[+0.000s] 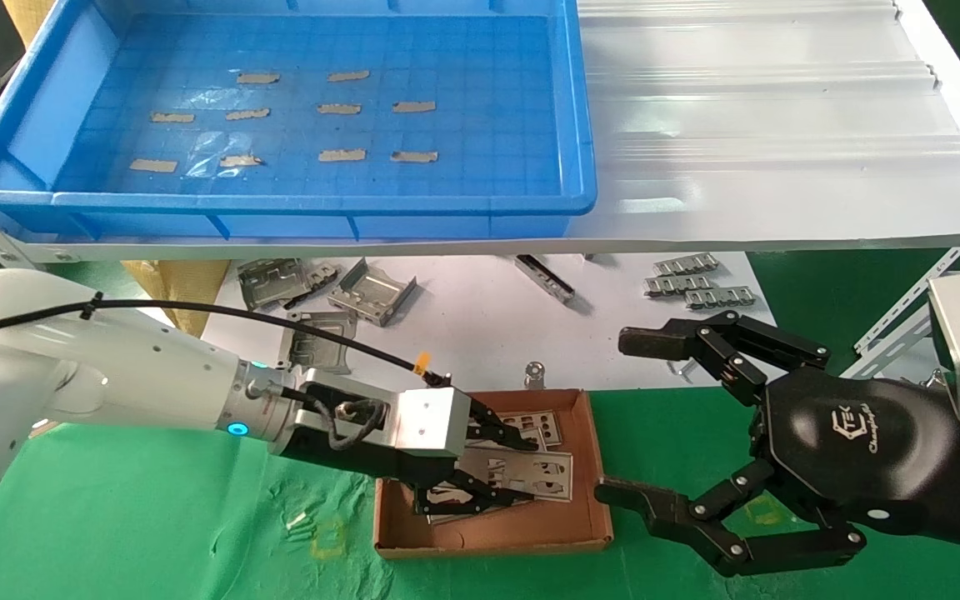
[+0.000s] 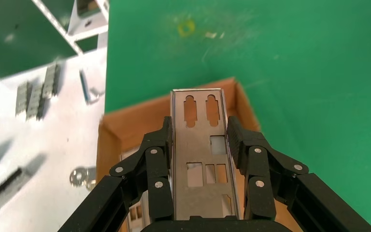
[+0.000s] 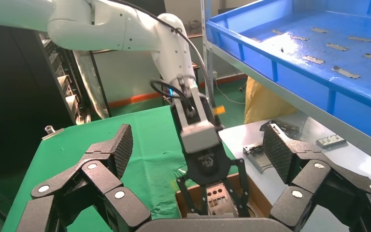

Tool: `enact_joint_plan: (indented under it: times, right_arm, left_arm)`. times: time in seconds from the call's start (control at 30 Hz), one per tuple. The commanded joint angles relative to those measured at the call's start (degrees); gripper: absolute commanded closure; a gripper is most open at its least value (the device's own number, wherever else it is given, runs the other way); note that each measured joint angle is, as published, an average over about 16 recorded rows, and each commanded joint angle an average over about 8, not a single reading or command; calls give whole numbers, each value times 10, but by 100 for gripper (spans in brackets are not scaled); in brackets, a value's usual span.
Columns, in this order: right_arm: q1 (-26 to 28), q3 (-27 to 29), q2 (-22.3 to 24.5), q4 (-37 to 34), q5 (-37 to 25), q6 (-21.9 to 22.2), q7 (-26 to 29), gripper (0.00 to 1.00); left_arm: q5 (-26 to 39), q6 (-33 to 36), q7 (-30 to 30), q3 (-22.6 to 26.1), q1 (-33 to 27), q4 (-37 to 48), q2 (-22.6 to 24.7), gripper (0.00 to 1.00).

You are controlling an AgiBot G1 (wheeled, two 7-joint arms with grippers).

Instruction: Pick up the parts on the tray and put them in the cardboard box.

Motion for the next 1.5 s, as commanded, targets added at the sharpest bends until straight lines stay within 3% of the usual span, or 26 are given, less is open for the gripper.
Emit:
enact_joint_plan:
  times: [0.03, 0.07, 0.1, 0.3, 0.33, 0.77, 0.93, 1.2, 1.5]
  right_arm:
    - [0, 0, 0, 0, 0, 0, 0, 0]
    - [0, 0, 0, 0, 0, 0, 0, 0]
    - [0, 0, 0, 0, 0, 0, 0, 0]
    - [0, 0, 0, 0, 0, 0, 0, 0]
    - [0, 0, 0, 0, 0, 0, 0, 0]
    - [0, 0, 0, 0, 0, 0, 0, 0]
    - [0, 0, 0, 0, 0, 0, 0, 0]
    - [0, 0, 0, 0, 0, 0, 0, 0]
    - [0, 0, 0, 0, 0, 0, 0, 0]
  left_arm:
    - [6, -10, 13, 3, 2, 25, 13, 100]
    - [7, -12, 14, 5, 1, 33, 16, 96]
    - [8, -14, 15, 6, 1, 41, 19, 85]
    - [5, -45, 18, 5, 2, 68, 27, 10]
    - [4, -52, 20, 5, 3, 69, 27, 2]
    - [-11, -97, 12, 8, 15, 55, 29, 0]
    - [-23, -58, -7, 7, 12, 57, 25, 0]
    - [-81, 62, -50, -20, 9, 74, 0, 0]
    - [-106, 81, -65, -32, 16, 76, -9, 0]
